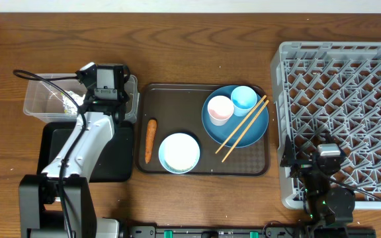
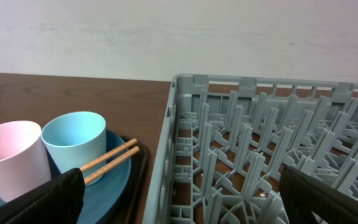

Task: Sort waste into correct bins and load items into the dishwasher rack
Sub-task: 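Carry the tissue left and release it into the clear bin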

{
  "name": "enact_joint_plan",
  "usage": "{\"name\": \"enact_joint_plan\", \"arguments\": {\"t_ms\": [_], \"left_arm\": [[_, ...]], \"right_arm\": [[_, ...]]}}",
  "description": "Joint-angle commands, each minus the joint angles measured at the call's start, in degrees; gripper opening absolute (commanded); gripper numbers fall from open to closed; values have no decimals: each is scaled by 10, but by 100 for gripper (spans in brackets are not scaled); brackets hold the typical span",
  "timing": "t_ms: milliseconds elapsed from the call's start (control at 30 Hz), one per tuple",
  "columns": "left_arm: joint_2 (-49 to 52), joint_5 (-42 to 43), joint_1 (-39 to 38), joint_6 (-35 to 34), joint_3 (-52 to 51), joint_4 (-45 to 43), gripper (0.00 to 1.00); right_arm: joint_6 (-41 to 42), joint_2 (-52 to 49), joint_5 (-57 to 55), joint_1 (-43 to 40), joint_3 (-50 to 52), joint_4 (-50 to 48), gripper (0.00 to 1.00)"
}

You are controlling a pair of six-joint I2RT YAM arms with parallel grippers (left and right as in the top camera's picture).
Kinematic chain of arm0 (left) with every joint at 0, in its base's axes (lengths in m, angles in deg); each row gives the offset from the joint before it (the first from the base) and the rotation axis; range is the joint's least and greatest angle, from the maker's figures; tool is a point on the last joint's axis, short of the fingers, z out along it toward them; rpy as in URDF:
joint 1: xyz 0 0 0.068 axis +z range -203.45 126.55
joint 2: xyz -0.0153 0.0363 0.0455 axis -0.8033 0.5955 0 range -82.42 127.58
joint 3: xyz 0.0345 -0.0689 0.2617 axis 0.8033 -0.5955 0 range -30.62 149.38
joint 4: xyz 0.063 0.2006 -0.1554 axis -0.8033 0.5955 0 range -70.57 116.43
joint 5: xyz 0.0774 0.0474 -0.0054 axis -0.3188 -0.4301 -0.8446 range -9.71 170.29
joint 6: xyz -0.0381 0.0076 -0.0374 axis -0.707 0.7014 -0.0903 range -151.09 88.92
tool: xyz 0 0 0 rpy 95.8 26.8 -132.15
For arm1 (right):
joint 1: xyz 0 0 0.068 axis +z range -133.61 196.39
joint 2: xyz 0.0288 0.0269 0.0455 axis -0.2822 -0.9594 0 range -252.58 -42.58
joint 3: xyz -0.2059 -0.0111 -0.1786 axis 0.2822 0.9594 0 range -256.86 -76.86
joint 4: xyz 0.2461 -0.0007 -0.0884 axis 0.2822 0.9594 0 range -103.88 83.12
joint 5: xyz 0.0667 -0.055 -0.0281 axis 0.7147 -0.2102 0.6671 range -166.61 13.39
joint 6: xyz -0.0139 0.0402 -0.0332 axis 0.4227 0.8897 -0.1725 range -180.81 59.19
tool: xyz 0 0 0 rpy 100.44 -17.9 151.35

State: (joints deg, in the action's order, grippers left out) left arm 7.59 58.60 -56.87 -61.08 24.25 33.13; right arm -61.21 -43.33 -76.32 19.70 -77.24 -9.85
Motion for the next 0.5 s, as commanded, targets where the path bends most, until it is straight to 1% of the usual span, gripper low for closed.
{"name": "enact_joint_plan", "arguments": {"t_ms": [0,133,200,367,467], "left_arm": [[2,2,1,-7,-5,1,30],[2,2,1,-7,-5,1,46],[2,2,1,-7,-5,1,52],[-1,2,1,-7,-4,1,55],[-21,2,1,-5,-4,12,56]], "right_arm": [[8,-3,2,-6,1,2,99],[8,-3,2,-6,1,2,99],[8,-3,1,-6,1,2,99],[8,-3,2,-6,1,2,99],[8,-3,2,-6,1,2,99]]}}
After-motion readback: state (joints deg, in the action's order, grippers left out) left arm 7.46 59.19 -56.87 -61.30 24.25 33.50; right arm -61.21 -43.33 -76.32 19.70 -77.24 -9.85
